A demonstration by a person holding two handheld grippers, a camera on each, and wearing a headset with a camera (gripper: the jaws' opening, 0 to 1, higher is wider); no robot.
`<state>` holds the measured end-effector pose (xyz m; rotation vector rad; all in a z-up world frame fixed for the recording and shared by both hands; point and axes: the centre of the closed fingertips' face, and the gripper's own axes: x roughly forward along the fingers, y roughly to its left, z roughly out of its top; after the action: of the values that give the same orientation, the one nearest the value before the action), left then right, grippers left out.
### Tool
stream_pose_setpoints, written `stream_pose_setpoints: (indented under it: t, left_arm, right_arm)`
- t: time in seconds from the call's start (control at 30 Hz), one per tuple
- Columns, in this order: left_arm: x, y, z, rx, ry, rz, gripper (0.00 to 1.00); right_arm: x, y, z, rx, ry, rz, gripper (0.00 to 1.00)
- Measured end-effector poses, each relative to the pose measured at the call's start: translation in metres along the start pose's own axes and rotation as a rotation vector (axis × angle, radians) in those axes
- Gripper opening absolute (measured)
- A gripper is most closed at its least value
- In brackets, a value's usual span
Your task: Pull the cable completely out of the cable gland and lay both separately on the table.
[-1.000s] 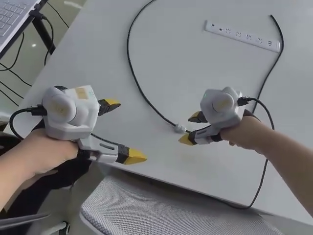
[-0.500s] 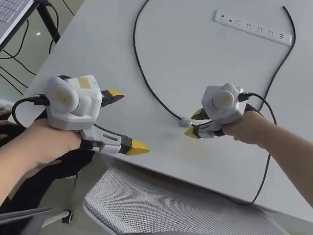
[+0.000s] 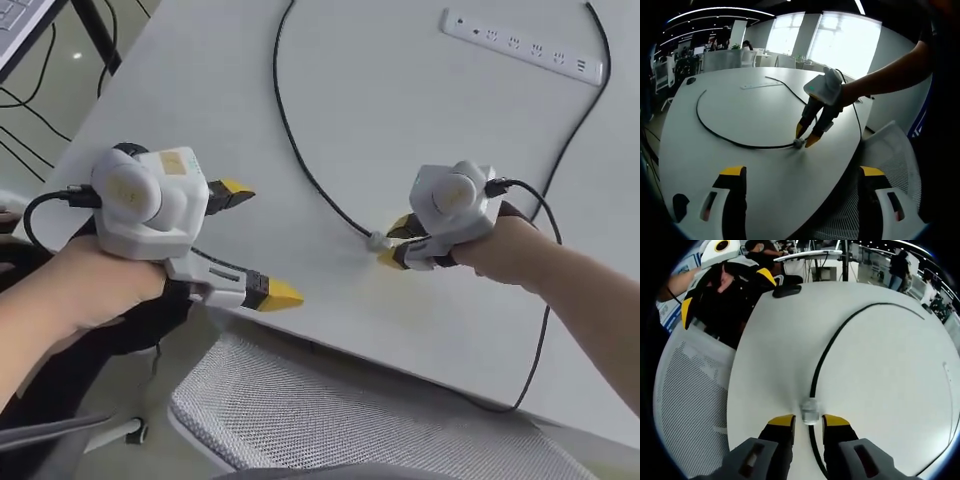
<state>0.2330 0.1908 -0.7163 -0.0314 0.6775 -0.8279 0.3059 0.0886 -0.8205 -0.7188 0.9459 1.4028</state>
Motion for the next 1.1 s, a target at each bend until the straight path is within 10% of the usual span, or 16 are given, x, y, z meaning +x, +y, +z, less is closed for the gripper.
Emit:
stream_pose_setpoints:
  t: [1.1]
  left_arm:
    - [0.012, -0.009, 0.0, 0.013, 0.027, -0.037, 0.87]
  right_arm:
    - [-0.016, 0.008, 0.011, 0.073, -0.017, 0.024, 0.06]
